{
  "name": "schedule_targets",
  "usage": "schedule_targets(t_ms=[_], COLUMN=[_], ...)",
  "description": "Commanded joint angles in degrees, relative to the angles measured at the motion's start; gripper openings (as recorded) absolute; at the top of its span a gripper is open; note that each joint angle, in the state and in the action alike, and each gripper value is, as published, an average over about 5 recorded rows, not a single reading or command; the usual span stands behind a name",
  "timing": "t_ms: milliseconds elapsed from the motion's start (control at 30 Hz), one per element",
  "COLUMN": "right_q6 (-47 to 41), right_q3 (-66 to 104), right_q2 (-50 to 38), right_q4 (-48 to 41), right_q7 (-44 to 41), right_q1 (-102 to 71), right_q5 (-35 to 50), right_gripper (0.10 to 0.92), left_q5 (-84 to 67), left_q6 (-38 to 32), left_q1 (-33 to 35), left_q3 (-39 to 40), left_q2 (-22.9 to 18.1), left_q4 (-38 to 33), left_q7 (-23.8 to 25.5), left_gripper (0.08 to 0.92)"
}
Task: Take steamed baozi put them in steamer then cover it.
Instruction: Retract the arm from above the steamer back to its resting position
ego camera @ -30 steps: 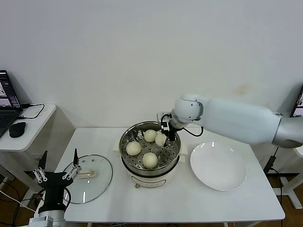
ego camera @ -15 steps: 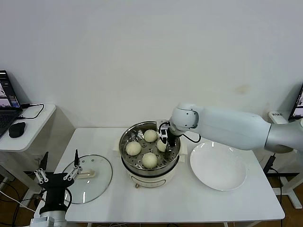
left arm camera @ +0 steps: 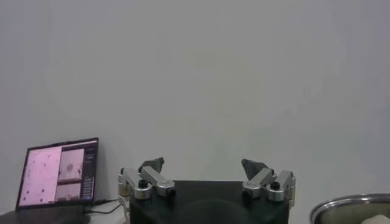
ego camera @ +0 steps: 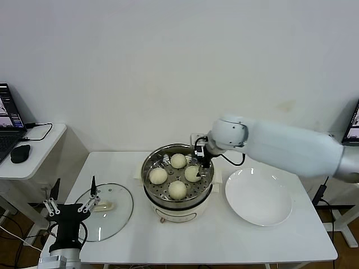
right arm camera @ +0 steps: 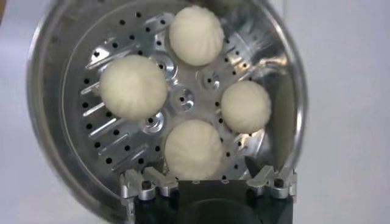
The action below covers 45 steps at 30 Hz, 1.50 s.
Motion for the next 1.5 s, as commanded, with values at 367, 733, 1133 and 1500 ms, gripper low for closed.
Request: schedule_targets(t_ms=[367,733,1133,1500], right_q6=[33.22,54.15,53.82,53.54], right_q3=[69.99,112.91,119.51,119.77], right_q2=[-20.14,13.90,28.29,29.48], right_q4=[18.38,14.67,16.24,16.77], right_q7=[43.68,29.15,26.96,30.00], right_q1=[-73.41,-105.71,-117.11,-117.10], right_q5=[1.28,-11.47,-10.70,-12.31], right_gripper=[0.823,0.823,0.823,0.823], left_q5=[0.50,18.74,62.74,81.04], left_q6=[-0.39,-0.12,-0.82,0.51], left_q1=[-0.70,-2.65,0.34,-0.41], left_q3=[0.18,2.19,-5.39,-6.32], left_q2=[-0.10,0.38,5.82,9.58], left_q4=[2.52,10.83,20.90,25.94], left_q7=[-0.84,-1.99,3.15,7.51], left_gripper=[0.823,0.823,0.823,0.823])
